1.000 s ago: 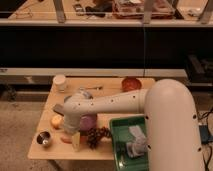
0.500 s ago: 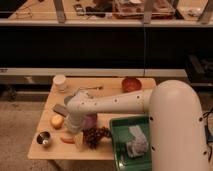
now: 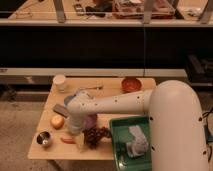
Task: Place pepper in plastic cup
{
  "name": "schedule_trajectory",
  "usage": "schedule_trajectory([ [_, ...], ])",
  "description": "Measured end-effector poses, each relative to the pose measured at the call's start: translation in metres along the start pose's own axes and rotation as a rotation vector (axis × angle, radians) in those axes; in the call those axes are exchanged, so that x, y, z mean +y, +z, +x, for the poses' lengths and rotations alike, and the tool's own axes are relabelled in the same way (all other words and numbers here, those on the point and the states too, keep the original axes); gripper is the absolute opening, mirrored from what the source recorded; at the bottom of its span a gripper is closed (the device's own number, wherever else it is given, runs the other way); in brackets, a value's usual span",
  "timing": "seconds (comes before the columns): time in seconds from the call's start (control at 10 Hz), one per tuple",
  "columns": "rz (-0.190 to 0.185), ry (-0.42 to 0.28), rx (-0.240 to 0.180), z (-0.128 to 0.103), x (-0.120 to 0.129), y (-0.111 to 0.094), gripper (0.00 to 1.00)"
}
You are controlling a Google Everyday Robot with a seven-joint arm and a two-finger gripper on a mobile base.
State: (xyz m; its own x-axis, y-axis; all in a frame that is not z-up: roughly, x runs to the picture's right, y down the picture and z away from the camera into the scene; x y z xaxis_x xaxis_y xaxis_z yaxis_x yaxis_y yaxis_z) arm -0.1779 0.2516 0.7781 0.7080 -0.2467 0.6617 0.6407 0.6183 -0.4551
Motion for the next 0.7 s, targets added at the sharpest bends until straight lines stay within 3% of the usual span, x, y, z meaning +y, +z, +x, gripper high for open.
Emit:
schedule_trajectory([
  [0.3,-0.003,0.052,0.008,0.021,0.027,-0.008,0.80],
  [0.7,0.000,0.059,0.007,0.023,0.029,-0.009,0.80],
])
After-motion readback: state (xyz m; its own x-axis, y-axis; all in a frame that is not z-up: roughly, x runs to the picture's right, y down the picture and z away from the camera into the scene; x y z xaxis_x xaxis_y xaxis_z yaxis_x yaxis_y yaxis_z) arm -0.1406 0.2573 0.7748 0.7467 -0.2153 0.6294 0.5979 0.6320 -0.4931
